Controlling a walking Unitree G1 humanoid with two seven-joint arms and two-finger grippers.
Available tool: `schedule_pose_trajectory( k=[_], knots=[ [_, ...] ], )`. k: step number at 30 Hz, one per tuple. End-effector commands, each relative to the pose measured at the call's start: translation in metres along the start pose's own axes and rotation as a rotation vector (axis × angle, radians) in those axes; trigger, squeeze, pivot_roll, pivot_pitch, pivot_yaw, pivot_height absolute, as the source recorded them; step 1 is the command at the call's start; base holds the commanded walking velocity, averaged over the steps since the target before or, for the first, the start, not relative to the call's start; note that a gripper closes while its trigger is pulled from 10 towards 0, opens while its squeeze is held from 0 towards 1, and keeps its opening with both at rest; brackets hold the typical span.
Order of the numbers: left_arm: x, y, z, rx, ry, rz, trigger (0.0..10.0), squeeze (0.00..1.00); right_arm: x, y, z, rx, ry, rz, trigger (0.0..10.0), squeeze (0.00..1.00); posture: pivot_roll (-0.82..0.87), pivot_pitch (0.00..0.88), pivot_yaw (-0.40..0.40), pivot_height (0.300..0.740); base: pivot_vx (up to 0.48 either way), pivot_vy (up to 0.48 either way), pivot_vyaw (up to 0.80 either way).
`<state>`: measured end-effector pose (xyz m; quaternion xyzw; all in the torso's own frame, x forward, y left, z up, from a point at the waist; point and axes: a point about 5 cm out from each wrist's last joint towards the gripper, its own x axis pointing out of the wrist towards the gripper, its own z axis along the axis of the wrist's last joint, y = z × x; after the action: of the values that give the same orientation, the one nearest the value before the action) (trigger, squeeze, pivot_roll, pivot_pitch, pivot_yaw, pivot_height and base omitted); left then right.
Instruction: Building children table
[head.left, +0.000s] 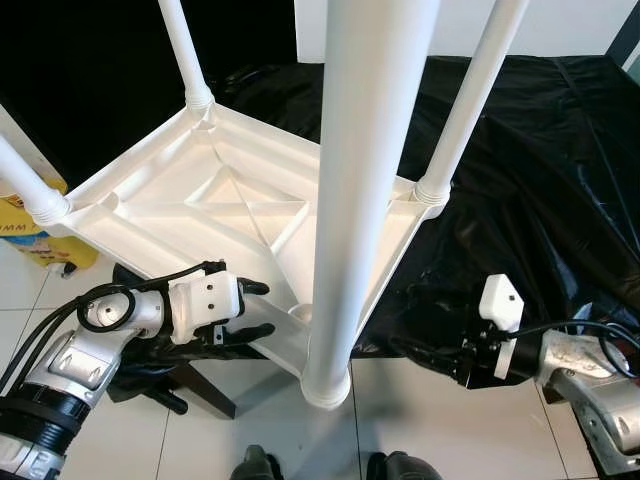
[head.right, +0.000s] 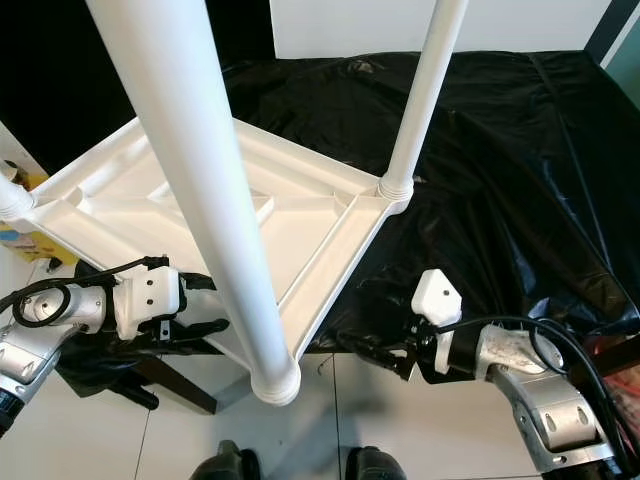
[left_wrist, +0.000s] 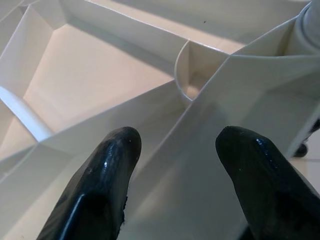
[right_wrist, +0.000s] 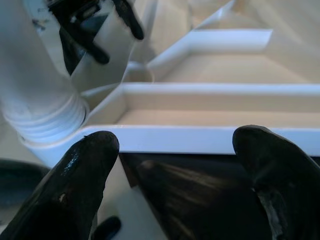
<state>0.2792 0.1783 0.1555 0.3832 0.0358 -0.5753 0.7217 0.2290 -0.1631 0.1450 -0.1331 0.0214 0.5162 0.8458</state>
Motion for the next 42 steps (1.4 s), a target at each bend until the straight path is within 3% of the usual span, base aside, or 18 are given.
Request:
schedule_pose_trajectory(
  k=[1, 8, 12, 16, 19, 23, 27, 35, 42],
  knots=[
    [0.014, -0.008, -0.013, 0.017, 0.058, -0.033, 10.0, 0.00, 0.009, 0.000, -0.009, -0.004, 0.037, -0.014, 10.0, 0.00, 0.04, 0.137, -0.011, 0.740, 0.000, 0.000, 0.00],
    [0.034, 0.002, -0.019, 0.062, 0.100, 0.036, 10.0, 0.00, 0.029, -0.014, -0.016, 0.007, 0.043, -0.148, 10.0, 0.00, 0.02, 0.129, -0.006, 0.740, 0.000, 0.000, 0.00],
    [0.045, 0.012, -0.022, 0.067, 0.124, 0.089, 10.0, 0.00, 0.035, -0.027, -0.018, 0.019, 0.039, -0.269, 10.0, 0.00, 0.01, 0.123, -0.006, 0.740, 0.000, 0.000, 0.00],
    [0.048, 0.015, -0.023, 0.062, 0.126, 0.103, 10.0, 0.00, 0.036, -0.031, -0.018, 0.023, 0.035, -0.310, 10.0, 0.00, 0.01, 0.123, -0.006, 0.740, 0.000, 0.000, 0.00],
    [0.068, 0.027, -0.023, 0.049, 0.123, 0.179, 10.0, 0.00, 0.025, -0.046, -0.011, 0.058, -0.098, -0.475, 10.0, 0.00, -0.01, 0.118, 0.003, 0.740, 0.000, 0.000, 0.00],
    [0.078, 0.034, -0.020, 0.040, 0.124, 0.222, 10.0, 0.00, 0.008, -0.033, -0.002, 0.120, -0.187, -0.429, 10.0, 0.00, -0.03, 0.120, 0.009, 0.740, 0.000, 0.000, 0.00],
    [0.089, 0.041, -0.017, 0.049, 0.130, 0.252, 10.0, 0.00, -0.010, -0.021, -0.001, 0.154, -0.171, -0.336, 10.0, 0.00, -0.05, 0.125, 0.024, 0.740, 0.000, 0.000, 0.00],
    [0.103, 0.042, -0.010, 0.068, 0.127, 0.246, 10.0, 0.00, -0.024, -0.012, 0.002, 0.164, -0.104, -0.212, 10.0, 0.00, -0.09, 0.138, 0.045, 0.740, 0.000, 0.000, 0.00],
    [0.114, 0.053, -0.002, 0.034, 0.112, 0.319, 10.0, 0.00, -0.027, 0.009, 0.016, 0.171, -0.066, 0.043, 10.0, 0.00, -0.08, 0.148, 0.036, 0.740, 0.000, 0.000, 0.00]
  ],
)
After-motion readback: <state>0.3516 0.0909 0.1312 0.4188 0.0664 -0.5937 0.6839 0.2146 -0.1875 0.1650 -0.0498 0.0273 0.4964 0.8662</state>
